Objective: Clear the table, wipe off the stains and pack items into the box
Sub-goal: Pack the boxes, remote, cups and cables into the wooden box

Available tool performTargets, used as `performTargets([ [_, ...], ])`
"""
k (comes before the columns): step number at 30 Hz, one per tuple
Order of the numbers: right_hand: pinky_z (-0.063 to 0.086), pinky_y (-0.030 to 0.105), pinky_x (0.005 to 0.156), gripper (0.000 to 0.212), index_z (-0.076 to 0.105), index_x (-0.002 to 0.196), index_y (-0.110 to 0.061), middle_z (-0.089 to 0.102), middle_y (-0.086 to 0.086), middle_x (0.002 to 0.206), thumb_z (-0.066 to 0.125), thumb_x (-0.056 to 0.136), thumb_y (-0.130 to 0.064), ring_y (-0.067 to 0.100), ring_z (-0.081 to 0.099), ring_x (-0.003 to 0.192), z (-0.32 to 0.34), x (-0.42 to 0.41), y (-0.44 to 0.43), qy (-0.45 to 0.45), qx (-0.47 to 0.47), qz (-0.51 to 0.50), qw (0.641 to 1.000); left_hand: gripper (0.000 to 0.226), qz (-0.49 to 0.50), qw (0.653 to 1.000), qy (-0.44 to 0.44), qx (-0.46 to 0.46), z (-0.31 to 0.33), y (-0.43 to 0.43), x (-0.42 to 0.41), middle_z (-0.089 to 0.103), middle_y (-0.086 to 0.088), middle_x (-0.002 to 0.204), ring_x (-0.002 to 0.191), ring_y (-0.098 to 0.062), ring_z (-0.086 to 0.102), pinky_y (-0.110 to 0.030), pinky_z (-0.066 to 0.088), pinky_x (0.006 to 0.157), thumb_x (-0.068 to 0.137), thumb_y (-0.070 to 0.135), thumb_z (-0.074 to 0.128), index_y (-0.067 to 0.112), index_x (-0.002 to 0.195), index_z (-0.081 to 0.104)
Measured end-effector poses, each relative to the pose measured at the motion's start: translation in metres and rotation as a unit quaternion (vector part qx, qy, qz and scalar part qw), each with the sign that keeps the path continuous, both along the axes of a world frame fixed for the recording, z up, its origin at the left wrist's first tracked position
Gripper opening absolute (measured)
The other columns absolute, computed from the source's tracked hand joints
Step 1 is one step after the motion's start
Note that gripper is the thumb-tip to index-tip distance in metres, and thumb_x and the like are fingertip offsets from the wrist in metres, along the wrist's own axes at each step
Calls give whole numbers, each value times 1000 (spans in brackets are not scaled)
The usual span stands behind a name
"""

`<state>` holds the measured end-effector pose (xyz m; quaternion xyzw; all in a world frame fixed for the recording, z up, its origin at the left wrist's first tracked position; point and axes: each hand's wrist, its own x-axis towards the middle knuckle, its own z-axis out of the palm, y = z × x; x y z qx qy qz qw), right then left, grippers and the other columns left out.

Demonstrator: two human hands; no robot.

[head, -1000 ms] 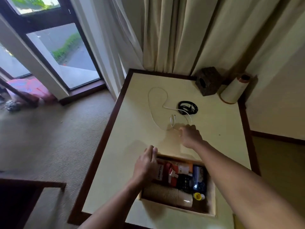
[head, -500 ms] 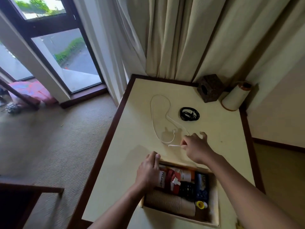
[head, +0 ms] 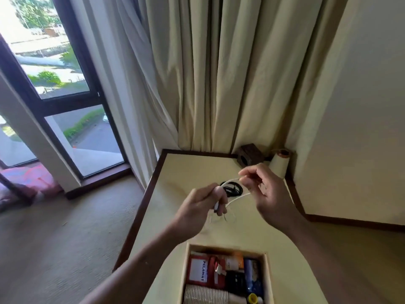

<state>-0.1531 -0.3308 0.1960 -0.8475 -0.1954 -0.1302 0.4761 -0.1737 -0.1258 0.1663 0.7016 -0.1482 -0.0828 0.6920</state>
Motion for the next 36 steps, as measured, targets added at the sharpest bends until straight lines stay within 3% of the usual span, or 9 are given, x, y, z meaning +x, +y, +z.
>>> performTargets([
  [4, 50, 14, 79, 13, 66, 108, -27, 70, -13, 97, 62, 99, -35, 2, 66, 94, -2, -15, 13, 118, 96, 1, 988, 34, -85, 957, 115, -253, 57, -1, -5, 47, -9, 71, 72, -32, 57, -53, 52, 82, 111, 23, 38, 7, 90, 60],
  [8, 54, 43, 91, 20, 70, 110, -26, 73, 1, 92, 54, 104, -15, 35, 67, 89, -31, -28, 34, 227, 180, 48, 956, 29, -135, 925, 87, -344, 82, -4, 3, 64, -14, 89, 92, -35, 65, -53, 51, 91, 109, 18, 43, -1, 109, 65],
  [12, 57, 33, 73, 27, 67, 124, -34, 62, -11, 79, 51, 106, -22, 1, 54, 70, -39, -38, 46, 205, 118, 65, 969, 23, 51, 987, -148, -41, 88, -11, 15, 77, -14, 109, 111, -22, 73, -34, 57, 98, 103, 4, 59, -15, 96, 69],
  [16, 52, 27, 79, 35, 62, 135, -22, 64, -11, 88, 53, 103, -11, 6, 61, 84, -18, -38, 36, 59, -33, 39, 997, 15, 59, 850, -398, 340, 82, -2, 24, 76, 1, 103, 94, -10, 72, -31, 60, 82, 101, 5, 60, 7, 97, 74],
  [19, 50, 20, 69, 27, 68, 117, -24, 65, -12, 92, 61, 98, -8, 6, 62, 83, 2, -34, 18, -62, -90, 25, 994, 21, -3, 824, -315, 471, 84, 7, 28, 71, 2, 94, 80, -13, 66, -38, 57, 75, 100, 3, 53, 14, 101, 70],
  [24, 43, 8, 71, 14, 75, 103, -18, 67, -13, 94, 76, 91, -25, 1, 63, 87, 30, -30, -6, -133, -33, -26, 990, 34, -206, 968, -1, 141, 79, 22, 23, 58, -10, 71, 61, -20, 52, -31, 44, 60, 111, 9, 40, -5, 107, 70],
  [27, 44, 10, 72, 13, 75, 96, -12, 69, -6, 93, 76, 89, -23, 4, 62, 85, 32, -26, -1, -170, 16, -33, 985, 36, -267, 955, 117, -54, 68, 16, 8, 52, -8, 69, 57, -15, 45, -28, 41, 58, 112, 14, 33, -3, 112, 65],
  [31, 55, 23, 84, 19, 76, 107, -22, 76, -12, 101, 68, 93, -32, 5, 70, 98, 20, -24, 14, 13, 157, -44, 987, 31, -262, 889, 180, -329, 56, -5, -8, 48, -3, 67, 53, -12, 39, -26, 35, 53, 110, 16, 34, -3, 108, 58],
  [36, 57, 25, 77, 19, 67, 115, -35, 74, -6, 92, 52, 105, -29, 10, 69, 87, -15, -31, 32, 137, 113, -15, 984, 30, -133, 913, 83, -377, 73, -19, -11, 61, -13, 85, 72, -21, 60, -32, 54, 70, 111, 17, 40, -1, 113, 64],
])
